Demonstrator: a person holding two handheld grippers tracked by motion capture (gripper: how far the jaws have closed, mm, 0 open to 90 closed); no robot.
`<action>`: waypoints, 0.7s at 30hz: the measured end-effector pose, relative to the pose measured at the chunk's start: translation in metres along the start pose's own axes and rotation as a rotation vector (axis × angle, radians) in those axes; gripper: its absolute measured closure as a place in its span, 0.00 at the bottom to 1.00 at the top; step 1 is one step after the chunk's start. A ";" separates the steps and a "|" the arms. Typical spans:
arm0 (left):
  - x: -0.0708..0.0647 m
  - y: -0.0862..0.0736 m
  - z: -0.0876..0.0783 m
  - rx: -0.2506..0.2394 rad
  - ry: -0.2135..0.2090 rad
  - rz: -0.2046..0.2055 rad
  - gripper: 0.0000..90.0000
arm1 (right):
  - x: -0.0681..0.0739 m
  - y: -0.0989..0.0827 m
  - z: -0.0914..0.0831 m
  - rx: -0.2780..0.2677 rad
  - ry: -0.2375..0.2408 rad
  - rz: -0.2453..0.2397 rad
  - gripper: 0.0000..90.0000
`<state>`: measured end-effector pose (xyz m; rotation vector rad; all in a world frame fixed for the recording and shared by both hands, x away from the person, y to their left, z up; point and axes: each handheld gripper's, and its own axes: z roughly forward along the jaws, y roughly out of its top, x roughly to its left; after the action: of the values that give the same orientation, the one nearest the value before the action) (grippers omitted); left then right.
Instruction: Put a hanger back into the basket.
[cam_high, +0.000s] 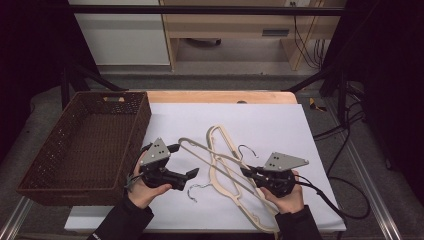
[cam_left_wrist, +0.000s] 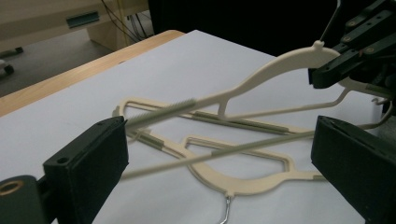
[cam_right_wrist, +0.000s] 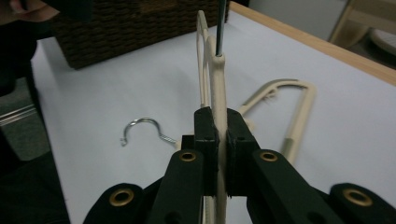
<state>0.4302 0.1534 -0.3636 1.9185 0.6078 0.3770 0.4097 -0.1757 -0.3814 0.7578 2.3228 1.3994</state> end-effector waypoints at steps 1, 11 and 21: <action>0.000 0.000 0.000 0.000 0.000 0.000 0.05 | 0.000 0.000 0.000 0.000 0.000 0.000 0.96; -0.017 -0.001 0.016 0.077 -0.072 0.087 0.11 | 0.017 0.003 0.016 0.004 0.161 -0.015 0.96; -0.029 -0.006 0.031 0.159 -0.112 0.170 0.35 | 0.026 0.003 0.027 0.046 0.218 -0.042 0.96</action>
<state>0.4211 0.1160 -0.3814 2.1357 0.4126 0.3338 0.4039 -0.1400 -0.3919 0.5916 2.5271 1.4801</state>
